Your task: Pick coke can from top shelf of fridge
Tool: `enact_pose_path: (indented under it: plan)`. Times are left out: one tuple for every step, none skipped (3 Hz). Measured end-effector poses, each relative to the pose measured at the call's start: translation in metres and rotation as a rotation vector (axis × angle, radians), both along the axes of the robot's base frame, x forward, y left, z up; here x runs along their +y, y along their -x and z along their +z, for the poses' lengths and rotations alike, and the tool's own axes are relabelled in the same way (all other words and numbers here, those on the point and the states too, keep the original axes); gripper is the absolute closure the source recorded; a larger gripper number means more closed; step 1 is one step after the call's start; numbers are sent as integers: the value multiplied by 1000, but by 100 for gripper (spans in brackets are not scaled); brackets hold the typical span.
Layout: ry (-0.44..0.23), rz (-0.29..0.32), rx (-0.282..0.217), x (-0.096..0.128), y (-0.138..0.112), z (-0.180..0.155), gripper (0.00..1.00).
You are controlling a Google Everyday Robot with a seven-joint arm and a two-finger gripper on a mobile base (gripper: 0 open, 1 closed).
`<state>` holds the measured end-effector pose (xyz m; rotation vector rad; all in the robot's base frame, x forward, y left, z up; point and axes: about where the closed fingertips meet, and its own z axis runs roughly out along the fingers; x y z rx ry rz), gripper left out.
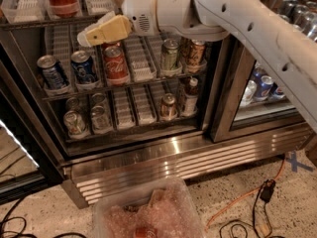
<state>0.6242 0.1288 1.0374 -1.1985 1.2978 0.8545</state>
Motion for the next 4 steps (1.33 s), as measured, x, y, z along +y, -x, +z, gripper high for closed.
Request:
enact_pose_path:
  plan:
    - [-38, 39, -33, 18, 0, 15, 0]
    - [-54, 73, -41, 33, 1, 20, 0]
    - [-62, 113, -35, 48, 6, 19, 0]
    - [-65, 142, -20, 60, 9, 14, 0]
